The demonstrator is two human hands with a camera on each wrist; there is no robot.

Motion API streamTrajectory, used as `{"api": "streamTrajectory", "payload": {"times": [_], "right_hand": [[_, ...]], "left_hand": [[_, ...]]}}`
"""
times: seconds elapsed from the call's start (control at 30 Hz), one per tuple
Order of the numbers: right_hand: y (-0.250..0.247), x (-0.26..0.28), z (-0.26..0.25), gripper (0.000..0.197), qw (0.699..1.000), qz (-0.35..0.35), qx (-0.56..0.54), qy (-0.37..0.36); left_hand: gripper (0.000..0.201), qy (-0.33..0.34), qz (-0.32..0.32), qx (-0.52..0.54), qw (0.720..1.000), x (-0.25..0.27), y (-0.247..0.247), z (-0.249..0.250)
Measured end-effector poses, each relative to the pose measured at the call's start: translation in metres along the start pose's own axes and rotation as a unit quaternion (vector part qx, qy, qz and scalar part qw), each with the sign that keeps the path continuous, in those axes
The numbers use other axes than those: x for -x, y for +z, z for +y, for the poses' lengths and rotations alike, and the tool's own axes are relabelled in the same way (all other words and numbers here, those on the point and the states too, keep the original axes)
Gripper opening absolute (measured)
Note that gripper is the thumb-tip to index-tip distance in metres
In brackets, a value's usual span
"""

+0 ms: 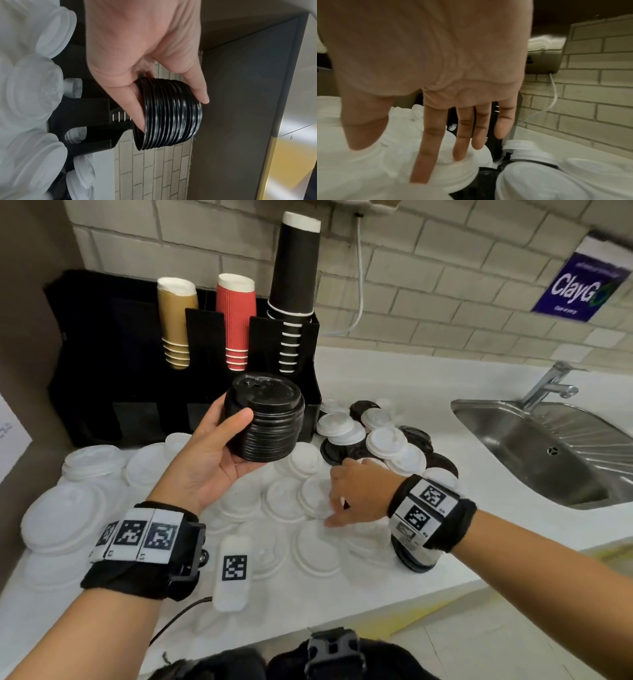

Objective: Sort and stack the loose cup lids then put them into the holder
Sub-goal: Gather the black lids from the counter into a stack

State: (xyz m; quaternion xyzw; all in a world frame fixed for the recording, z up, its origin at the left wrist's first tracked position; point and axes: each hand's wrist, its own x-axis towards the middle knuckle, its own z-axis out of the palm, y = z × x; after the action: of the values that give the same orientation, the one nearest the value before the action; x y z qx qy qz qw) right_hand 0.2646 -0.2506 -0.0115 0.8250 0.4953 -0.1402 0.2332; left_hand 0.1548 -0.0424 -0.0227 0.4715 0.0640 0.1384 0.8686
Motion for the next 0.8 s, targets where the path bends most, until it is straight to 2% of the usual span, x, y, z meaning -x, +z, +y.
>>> {"api": "streamTrajectory", "payload": {"times": [0.1,0.17,0.27,0.37,0.43,0.57,0.63,0.7,0.8], "right_hand": [[-0.005,-0.011,-0.007,0.052,1.000,0.003,0.011,0.005],[-0.011,-0.010,-0.003,0.054,0.999,0.031,-0.041,0.000],[-0.022,0.004,0.012,0.040,0.982,0.082,-0.172,-0.019],[-0.023,0.026,0.029,0.029,0.982,0.074,-0.172,-0.019],[-0.014,0.040,0.033,0.041,0.991,0.036,-0.128,0.011],[0.015,0.057,0.031,0.092,0.990,-0.102,-0.041,0.084],[0.030,0.062,0.029,0.112,0.984,-0.142,-0.003,0.104],[0.041,0.065,0.027,0.121,0.982,-0.149,0.013,0.116],[0.051,0.068,0.024,0.113,0.982,-0.147,0.017,0.119]], "left_hand": [[0.079,0.002,-0.001,-0.003,1.000,0.001,0.001,0.002],[0.079,0.004,0.001,0.000,1.000,0.002,0.000,0.003],[0.072,0.005,0.001,0.005,1.000,0.003,0.000,0.001],[0.058,0.002,-0.003,0.012,1.000,0.003,0.003,-0.002],[0.057,-0.004,-0.007,0.016,1.000,0.002,0.007,-0.004],[0.062,-0.008,-0.021,0.022,0.999,0.002,0.014,-0.009],[0.065,-0.006,-0.032,0.018,0.999,0.002,0.016,-0.009],[0.067,-0.006,-0.043,0.018,0.999,0.001,0.017,-0.009],[0.070,-0.010,-0.052,0.026,0.998,-0.001,0.019,-0.010]]}}
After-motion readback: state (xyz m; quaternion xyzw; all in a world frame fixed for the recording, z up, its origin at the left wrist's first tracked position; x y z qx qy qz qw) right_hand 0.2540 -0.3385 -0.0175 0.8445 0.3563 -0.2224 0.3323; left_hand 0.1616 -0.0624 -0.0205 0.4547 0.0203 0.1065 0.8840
